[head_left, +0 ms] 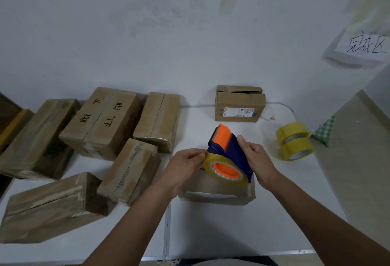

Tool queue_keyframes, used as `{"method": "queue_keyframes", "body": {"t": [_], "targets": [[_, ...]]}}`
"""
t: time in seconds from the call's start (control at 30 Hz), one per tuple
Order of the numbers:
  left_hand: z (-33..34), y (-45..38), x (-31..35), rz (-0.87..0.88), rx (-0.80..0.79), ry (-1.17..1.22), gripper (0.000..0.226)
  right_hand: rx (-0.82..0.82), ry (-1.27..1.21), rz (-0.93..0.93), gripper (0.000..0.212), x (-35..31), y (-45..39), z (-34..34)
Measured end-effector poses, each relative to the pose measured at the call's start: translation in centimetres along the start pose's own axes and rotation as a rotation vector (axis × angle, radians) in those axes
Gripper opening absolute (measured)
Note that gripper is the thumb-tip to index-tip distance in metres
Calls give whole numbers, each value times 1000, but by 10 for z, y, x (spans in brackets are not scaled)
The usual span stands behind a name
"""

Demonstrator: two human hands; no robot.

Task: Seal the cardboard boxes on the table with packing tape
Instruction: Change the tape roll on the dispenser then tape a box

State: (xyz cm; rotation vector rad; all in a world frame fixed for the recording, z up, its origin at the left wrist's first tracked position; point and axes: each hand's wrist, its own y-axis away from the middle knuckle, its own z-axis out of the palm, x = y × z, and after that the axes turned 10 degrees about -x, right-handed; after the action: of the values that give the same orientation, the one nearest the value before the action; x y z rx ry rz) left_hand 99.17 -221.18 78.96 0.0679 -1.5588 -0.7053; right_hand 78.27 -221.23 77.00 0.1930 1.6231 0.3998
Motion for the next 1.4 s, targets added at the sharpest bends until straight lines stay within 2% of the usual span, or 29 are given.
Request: {"method": "queue_keyframes", "body": {"t": [0.1, 0.27, 0.37, 0.47, 0.57, 0.8, 0.93, 1.1, 1.27, 1.4], "targets": [[-3, -2, -8, 36, 3, 60, 21, 2, -102, 5, 74, -1, 0, 1], [-1, -9, -17, -265, -161, 365, 46, 0, -285, 23, 68, -4, -1, 4], [-2, -12, -17, -333, -221, 418, 57, 19, -377, 20, 60, -1, -1, 5], [-4, -12, -12, -350, -305, 388, 57, 14, -414, 23, 56, 0, 1, 7], [-5, -15, -9, -314, -255, 316, 47, 45, -320, 32, 65, -4, 2, 9], [-11, -15, 0, -115, -76, -83, 29, 106, -202, 21, 75, -6, 4, 13], [-9, -10, 3, 24, -40, -178, 25, 149, -121, 23, 64, -3, 2, 16], [-3, -3, -1, 141, -36, -333, 25, 175, -142, 30, 54, -1, 3, 18], [-1, -9, -5, 122, 17, -203, 21, 120, -89, 6, 55, -3, 5, 23], [-3, -16, -4, 34, 7, -49, 22, -122, -68, 13, 54, 2, 7, 22]]}}
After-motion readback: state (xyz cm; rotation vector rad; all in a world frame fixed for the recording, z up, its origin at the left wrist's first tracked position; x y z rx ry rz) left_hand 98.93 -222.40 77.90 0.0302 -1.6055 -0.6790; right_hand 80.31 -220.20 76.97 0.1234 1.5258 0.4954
